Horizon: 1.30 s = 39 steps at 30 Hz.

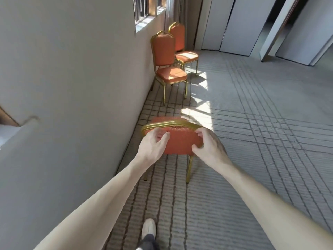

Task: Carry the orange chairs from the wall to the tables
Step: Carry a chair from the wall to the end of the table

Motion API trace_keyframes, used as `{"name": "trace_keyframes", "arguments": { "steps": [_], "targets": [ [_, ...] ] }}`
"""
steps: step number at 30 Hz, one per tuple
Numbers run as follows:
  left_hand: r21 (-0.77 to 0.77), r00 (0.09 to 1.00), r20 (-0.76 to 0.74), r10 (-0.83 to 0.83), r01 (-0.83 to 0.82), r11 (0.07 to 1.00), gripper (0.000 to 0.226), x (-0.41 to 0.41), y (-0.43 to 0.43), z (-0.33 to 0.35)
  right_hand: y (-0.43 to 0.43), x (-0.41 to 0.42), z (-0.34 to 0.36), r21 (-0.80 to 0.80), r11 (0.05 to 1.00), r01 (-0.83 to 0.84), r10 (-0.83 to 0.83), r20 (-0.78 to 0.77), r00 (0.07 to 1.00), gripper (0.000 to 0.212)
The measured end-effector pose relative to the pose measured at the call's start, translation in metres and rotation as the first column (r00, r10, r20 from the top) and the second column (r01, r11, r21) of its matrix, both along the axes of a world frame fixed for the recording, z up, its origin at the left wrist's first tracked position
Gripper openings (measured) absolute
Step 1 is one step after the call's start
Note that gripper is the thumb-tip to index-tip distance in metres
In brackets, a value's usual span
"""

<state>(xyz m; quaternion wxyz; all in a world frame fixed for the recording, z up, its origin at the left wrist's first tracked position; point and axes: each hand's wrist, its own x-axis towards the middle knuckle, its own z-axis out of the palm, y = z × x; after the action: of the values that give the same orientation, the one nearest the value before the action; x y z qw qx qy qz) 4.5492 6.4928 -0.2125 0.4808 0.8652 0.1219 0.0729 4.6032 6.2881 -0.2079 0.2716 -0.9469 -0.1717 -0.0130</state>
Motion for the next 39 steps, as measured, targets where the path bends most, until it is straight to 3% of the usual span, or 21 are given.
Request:
{"name": "trace_keyframes", "arguments": {
  "steps": [7, 11, 14, 18, 20, 22, 24, 28, 32, 39],
  "targets": [
    [0.113, 0.995, -0.099, -0.001, 0.012, 0.994, 0.036, 0.146, 0.024, -0.041, 0.031, 0.130, -0.020, -0.221, 0.973, -0.067, 0.044, -0.106, 0.993, 0.064],
    [0.280, 0.995, -0.101, 0.008, 0.021, 0.960, 0.033, 0.191, 0.023, -0.076, 0.045, 0.181, -0.043, -0.320, 0.941, -0.111, 0.072, -0.132, 0.989, 0.070],
    [0.315, 0.995, -0.099, -0.003, 0.035, 0.948, 0.030, 0.223, 0.024, -0.102, 0.056, 0.224, -0.072, -0.403, 0.891, -0.207, 0.139, -0.192, 0.971, 0.077],
    [0.237, 0.967, -0.234, -0.097, 0.153, 0.959, 0.035, 0.261, 0.018, -0.120, 0.063, 0.285, -0.095, -0.470, 0.730, -0.496, 0.326, -0.399, 0.857, 0.088],
    [0.324, 0.960, -0.265, -0.093, 0.180, 0.929, 0.043, 0.276, 0.019, -0.122, 0.070, 0.311, -0.088, -0.435, 0.638, -0.635, 0.412, -0.504, 0.759, 0.068],
    [0.395, 0.964, -0.259, -0.056, 0.158, 0.905, 0.044, 0.299, 0.022, -0.118, 0.075, 0.341, -0.078, -0.372, 0.614, -0.696, 0.437, -0.575, 0.692, 0.054],
    [0.422, 0.981, -0.194, -0.021, 0.103, 0.901, 0.045, 0.326, 0.027, -0.104, 0.082, 0.372, -0.065, -0.339, 0.621, -0.706, 0.438, -0.597, 0.672, 0.053],
    [0.486, 0.997, -0.083, -0.010, 0.049, 0.873, 0.051, 0.392, 0.038, -0.071, 0.090, 0.444, -0.036, -0.253, 0.716, -0.651, 0.430, -0.574, 0.696, 0.071],
    [0.584, 0.998, -0.058, -0.030, 0.058, 0.810, 0.058, 0.464, 0.059, -0.047, 0.101, 0.504, -0.010, -0.213, 0.790, -0.575, 0.430, -0.476, 0.767, 0.051],
    [0.673, 0.979, 0.203, -0.010, -0.132, 0.728, 0.059, 0.582, 0.089, -0.039, 0.143, 0.579, -0.007, -0.175, 0.902, -0.395, 0.350, -0.238, 0.906, 0.016]
  ]
}}
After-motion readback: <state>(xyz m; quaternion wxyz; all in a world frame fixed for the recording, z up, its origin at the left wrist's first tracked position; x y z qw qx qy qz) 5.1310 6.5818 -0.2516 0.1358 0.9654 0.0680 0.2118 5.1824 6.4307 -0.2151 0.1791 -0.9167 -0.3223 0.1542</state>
